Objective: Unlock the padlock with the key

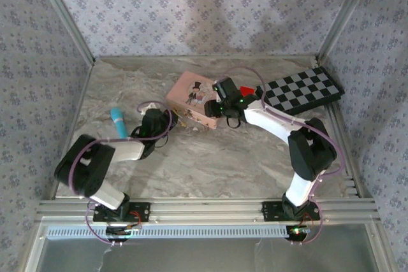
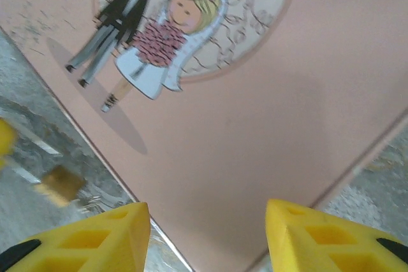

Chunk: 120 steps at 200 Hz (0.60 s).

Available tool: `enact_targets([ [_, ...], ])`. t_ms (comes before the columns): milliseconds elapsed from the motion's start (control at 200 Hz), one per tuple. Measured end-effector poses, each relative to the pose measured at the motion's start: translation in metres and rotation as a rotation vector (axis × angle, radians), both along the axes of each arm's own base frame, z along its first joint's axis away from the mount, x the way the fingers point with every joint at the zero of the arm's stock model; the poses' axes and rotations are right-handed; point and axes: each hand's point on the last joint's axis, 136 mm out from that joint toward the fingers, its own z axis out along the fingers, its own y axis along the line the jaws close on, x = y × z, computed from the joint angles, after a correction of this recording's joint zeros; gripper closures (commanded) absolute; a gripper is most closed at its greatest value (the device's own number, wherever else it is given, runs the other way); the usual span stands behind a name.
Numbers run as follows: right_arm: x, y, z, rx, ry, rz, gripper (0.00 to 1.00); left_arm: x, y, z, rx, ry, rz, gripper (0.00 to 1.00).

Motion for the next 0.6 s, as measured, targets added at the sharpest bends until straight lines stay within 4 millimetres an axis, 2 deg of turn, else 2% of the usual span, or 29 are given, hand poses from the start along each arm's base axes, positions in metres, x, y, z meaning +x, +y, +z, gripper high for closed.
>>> enact_targets([
  [140, -0.004, -0.026, -0.002, -0.018, -0.007, -0.053, 0.45, -0.031, -0.001, 0.036, 0.054, -0.029, -0.077, 1.00],
  [245, -0.005, -0.054, -0.005, -0.033, -0.011, -0.115, 0.45, -0.059, -0.003, 0.044, 0.131, 0.005, -0.153, 1.00],
  [380, -0.006, -0.086, -0.007, -0.060, -0.025, -0.191, 0.44, -0.095, -0.005, 0.033, 0.231, 0.102, -0.245, 1.00],
  [520, -0.007, -0.106, 0.001, -0.074, -0.063, -0.245, 0.43, -0.129, -0.011, 0.006, 0.339, 0.226, -0.349, 1.00],
  [600, -0.007, -0.115, 0.006, -0.074, -0.084, -0.268, 0.42, -0.142, -0.015, -0.011, 0.405, 0.293, -0.396, 1.00],
])
